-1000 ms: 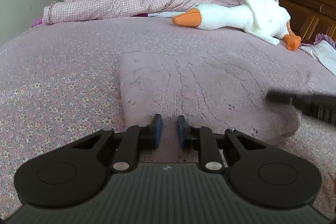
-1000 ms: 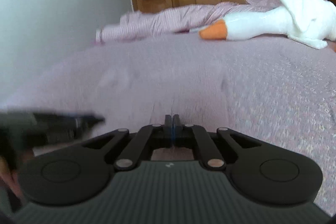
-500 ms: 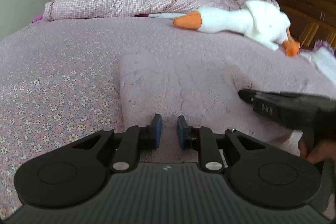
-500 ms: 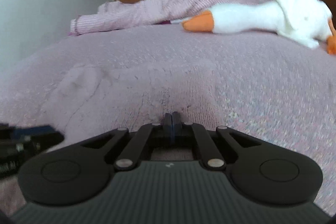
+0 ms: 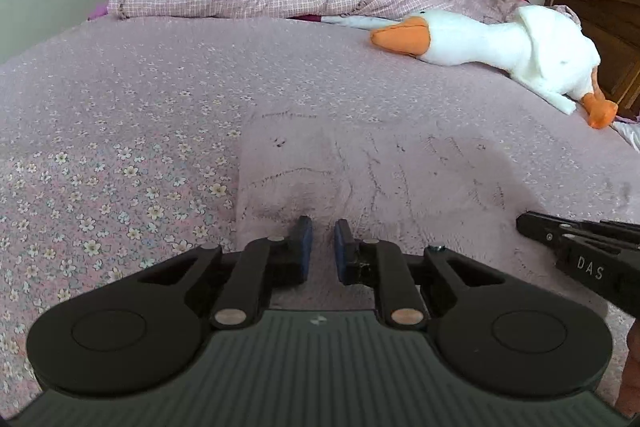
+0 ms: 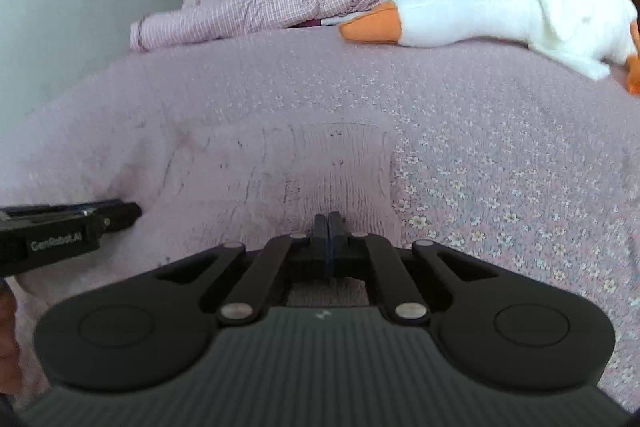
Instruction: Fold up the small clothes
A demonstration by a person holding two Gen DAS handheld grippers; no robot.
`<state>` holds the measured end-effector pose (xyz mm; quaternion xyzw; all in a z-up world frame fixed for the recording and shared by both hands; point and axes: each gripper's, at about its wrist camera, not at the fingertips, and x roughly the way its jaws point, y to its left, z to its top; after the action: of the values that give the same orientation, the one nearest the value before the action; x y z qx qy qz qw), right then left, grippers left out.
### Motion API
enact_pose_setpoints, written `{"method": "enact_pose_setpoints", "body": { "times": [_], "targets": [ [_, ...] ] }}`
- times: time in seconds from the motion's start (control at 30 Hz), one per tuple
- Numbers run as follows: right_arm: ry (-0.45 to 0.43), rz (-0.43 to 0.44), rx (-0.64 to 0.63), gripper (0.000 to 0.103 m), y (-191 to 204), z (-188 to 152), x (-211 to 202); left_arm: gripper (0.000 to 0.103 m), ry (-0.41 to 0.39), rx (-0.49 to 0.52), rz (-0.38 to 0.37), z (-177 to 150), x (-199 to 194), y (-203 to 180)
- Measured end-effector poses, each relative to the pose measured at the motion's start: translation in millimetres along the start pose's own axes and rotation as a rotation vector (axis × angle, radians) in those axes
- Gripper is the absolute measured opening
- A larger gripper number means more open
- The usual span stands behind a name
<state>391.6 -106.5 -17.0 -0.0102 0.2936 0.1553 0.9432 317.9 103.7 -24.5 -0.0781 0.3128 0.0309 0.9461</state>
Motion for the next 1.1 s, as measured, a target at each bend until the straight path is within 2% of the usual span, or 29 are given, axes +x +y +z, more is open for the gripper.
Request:
{"method": "enact_pose_setpoints", "body": {
  "times": [0.07, 0.17, 0.23, 0.27, 0.3, 0.33, 0.37, 0.4, 0.47, 0.5, 0.57, 0.67, 0.8, 0.87, 1.03, 1.1],
  "targets": [
    [-0.040, 0.035, 0.037, 0.002, -6, -3, -4, 0.019, 0.001, -0.004, -0.007, 3, -4, 1],
    [-0.101, 0.177, 0.206, 0.003, -40, -15, -23, 0.020, 0.006, -0.064, -0.062, 6, -28, 17],
    [-0.098, 0.245, 0.317, 0.004, -61, -26, -41, 0.027, 0.010, -0.077, -0.082, 2, -50, 27],
    [-0.092, 0.247, 0.344, 0.009, -69, -31, -49, 0.046, 0.010, -0.091, -0.097, -3, -62, 32],
    [-0.078, 0.240, 0.369, 0.014, -78, -36, -57, 0.072, 0.009, -0.108, -0.118, -9, -72, 38],
    [-0.071, 0.251, 0.387, 0.017, -85, -41, -63, 0.083, 0.014, -0.124, -0.139, -16, -80, 43],
    [-0.067, 0.281, 0.405, 0.026, -92, -46, -68, 0.092, 0.024, -0.142, -0.160, -23, -85, 47],
    [-0.061, 0.300, 0.423, 0.044, -97, -50, -72, 0.093, 0.043, -0.165, -0.182, -30, -87, 50],
    [-0.016, 0.332, 0.486, 0.074, -103, -58, -74, 0.093, 0.118, -0.256, -0.226, -41, -80, 59],
    [0.008, 0.355, 0.507, 0.078, -105, -61, -73, 0.093, 0.158, -0.341, -0.250, -48, -76, 66],
    [0.073, 0.406, 0.540, 0.078, -106, -66, -71, 0.093, 0.174, -0.468, -0.294, -59, -74, 75],
    [0.142, 0.473, 0.655, 0.078, -105, -78, -76, 0.094, 0.200, -0.555, -0.356, -59, -71, 82],
    [0.214, 0.633, 0.803, 0.078, -69, -95, -76, 0.094, 0.160, -0.610, -0.356, -57, -60, 94],
    [0.220, 0.693, 0.852, 0.078, -44, -97, -67, 0.094, 0.145, -0.637, -0.375, -55, -57, 100],
    [0.216, 0.697, 0.893, 0.078, -6, -96, -52, 0.098, 0.118, -0.631, -0.425, -53, -48, 109],
    [0.203, 0.695, 0.940, 0.077, -4, -96, -47, 0.100, 0.147, -0.596, -0.447, -45, -41, 105]
  ]
}}
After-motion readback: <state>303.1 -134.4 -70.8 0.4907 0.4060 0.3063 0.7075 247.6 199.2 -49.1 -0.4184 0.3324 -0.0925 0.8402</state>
